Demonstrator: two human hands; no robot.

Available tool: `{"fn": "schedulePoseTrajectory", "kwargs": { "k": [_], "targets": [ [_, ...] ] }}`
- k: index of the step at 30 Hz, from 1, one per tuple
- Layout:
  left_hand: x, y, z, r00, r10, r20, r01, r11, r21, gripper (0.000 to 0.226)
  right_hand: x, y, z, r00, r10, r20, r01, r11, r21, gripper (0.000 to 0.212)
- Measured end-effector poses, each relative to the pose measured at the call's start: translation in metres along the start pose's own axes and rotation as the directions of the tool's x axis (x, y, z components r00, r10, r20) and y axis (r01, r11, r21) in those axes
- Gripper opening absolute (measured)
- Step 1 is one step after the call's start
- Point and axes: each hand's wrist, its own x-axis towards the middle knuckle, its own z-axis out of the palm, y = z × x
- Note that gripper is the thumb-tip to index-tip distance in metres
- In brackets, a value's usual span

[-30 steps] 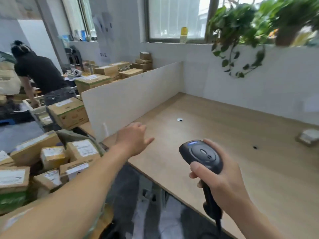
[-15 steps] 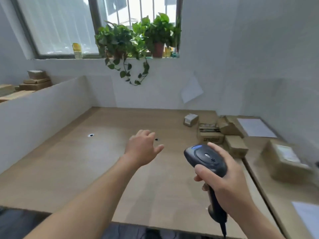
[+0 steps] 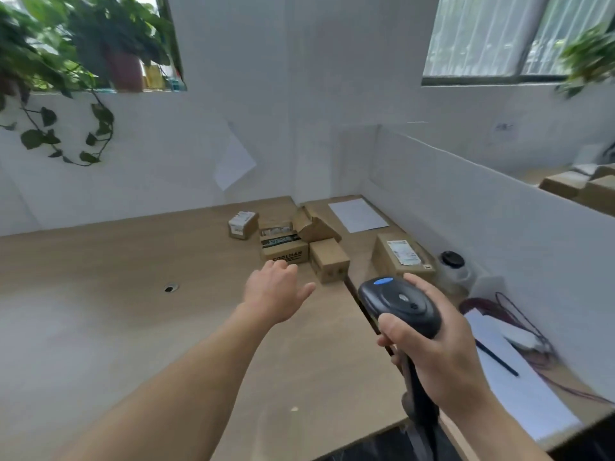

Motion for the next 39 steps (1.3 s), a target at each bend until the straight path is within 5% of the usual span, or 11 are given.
{"fn": "schedulePoseTrajectory", "kwargs": {
  "k": [9, 19, 22, 27, 33, 36, 39],
  "targets": [
    [0.102, 0.035, 0.068, 0.981, 0.192, 0.002, -0.191, 0.977, -0.095, 0.063, 0.066, 0.032, -0.002, 0.980, 0.043, -0.196, -0.048, 0.999, -0.022, 0.067],
    [0.169, 0.068, 0.116, 0.964, 0.238, 0.120, -0.214, 0.959, -0.184, 0.074, 0.123, 0.060, -0.014, 0.949, 0.111, -0.294, -0.108, 0.994, 0.028, 0.078],
    [0.201, 0.097, 0.124, 0.966, 0.183, 0.183, -0.116, 0.938, -0.327, 0.078, 0.145, 0.077, -0.030, 0.942, 0.156, -0.298, -0.141, 0.987, 0.074, 0.074],
    [0.253, 0.165, 0.135, 0.919, -0.021, 0.394, 0.248, 0.808, -0.534, 0.083, 0.182, 0.112, -0.071, 0.921, 0.207, -0.329, -0.174, 0.976, 0.128, 0.079],
    [0.303, 0.243, 0.169, 0.796, -0.182, 0.577, 0.579, 0.508, -0.638, 0.080, 0.224, 0.149, -0.126, 0.910, 0.272, -0.314, -0.236, 0.961, 0.147, 0.070],
    [0.323, 0.275, 0.182, 0.848, -0.243, 0.471, 0.498, 0.669, -0.552, 0.120, 0.241, 0.168, -0.145, 0.909, 0.280, -0.308, -0.246, 0.958, 0.144, 0.083],
    [0.342, 0.306, 0.185, 0.885, -0.225, 0.407, 0.402, 0.812, -0.424, 0.127, 0.254, 0.183, -0.159, 0.909, 0.302, -0.286, -0.268, 0.951, 0.151, 0.087]
  ]
}}
